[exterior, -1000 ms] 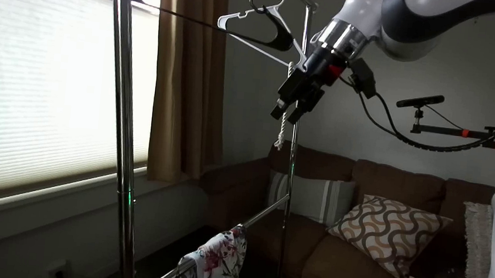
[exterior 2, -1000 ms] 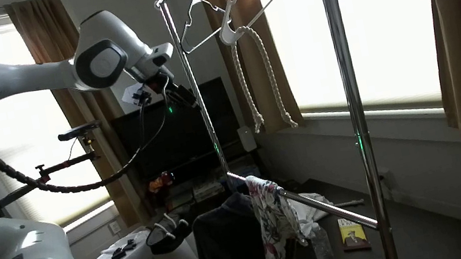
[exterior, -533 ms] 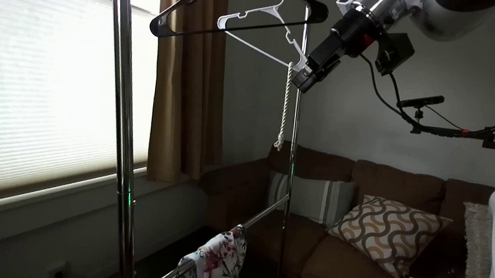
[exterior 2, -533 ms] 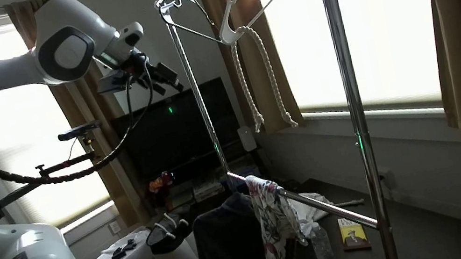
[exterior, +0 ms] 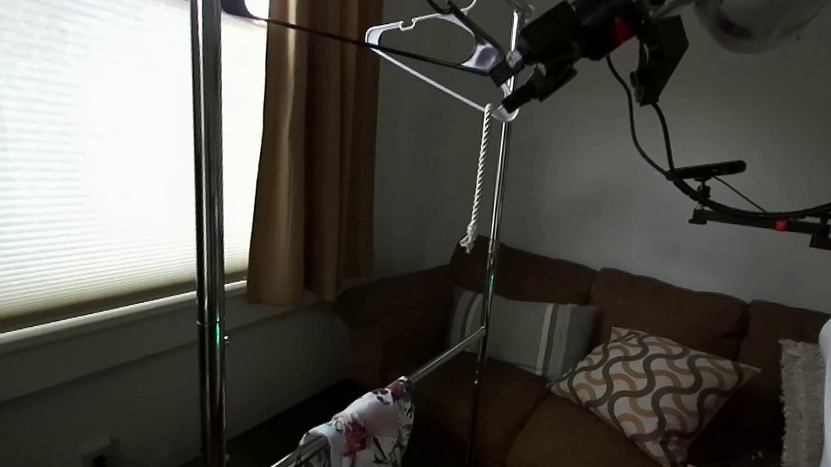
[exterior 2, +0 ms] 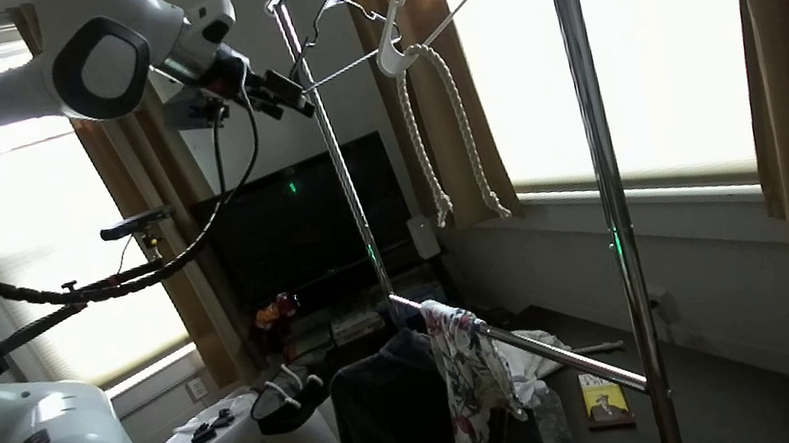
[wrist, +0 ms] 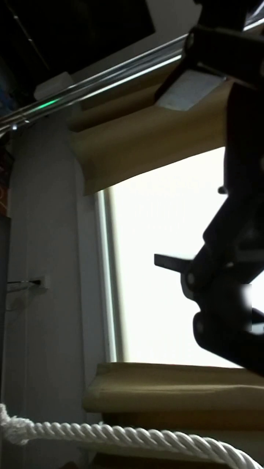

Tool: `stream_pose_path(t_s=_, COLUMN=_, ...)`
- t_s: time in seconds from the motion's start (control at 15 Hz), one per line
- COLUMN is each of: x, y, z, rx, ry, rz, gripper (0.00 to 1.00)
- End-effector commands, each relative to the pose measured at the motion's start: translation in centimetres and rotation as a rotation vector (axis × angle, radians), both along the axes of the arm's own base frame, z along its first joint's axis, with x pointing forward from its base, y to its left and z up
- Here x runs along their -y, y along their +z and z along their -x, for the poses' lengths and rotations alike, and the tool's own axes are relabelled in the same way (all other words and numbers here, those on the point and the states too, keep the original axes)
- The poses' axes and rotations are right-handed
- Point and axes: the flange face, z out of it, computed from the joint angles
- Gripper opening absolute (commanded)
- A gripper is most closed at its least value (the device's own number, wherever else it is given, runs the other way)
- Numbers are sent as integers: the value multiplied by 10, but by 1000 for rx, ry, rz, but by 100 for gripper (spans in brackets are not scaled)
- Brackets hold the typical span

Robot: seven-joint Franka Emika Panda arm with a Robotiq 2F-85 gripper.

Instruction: Pick up the black coat hanger from the top rail and hang it on the bottom rail

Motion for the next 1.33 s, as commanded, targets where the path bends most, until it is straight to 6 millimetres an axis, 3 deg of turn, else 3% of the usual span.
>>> stream_pose_path(t_s=0.0, x=19, y=44, z=15, rx=152, ry=-32, rz=-131, gripper=100)
stream_pose_path(t_s=0.27, x=8, y=77, z=9, rx=293, ry=-27, rz=-166, gripper=100)
stream_pose_path(t_s=0.47, x=-7, y=80, z=4, rx=288, ry=-5, rz=-147, gripper=100)
stream_pose_path(t_s=0.6, x=-12, y=73, z=0, rx=259, ry=-14, rz=-103, gripper=76)
stream_pose_path(t_s=0.67, x=-13, y=69, z=-3, rx=255, ry=-22, rz=-73, gripper=92)
stream_pose_path(t_s=0.93, x=-20, y=57, z=-10, rx=287, ry=-40, rz=16, gripper=100)
stream_pose_path(t_s=1.07, x=-22, y=54, z=-12, rx=295, ry=-52, rz=64, gripper=75)
stream_pose_path(t_s=1.27, x=-18, y=53, z=-7, rx=315, ry=-77, rz=162, gripper=53)
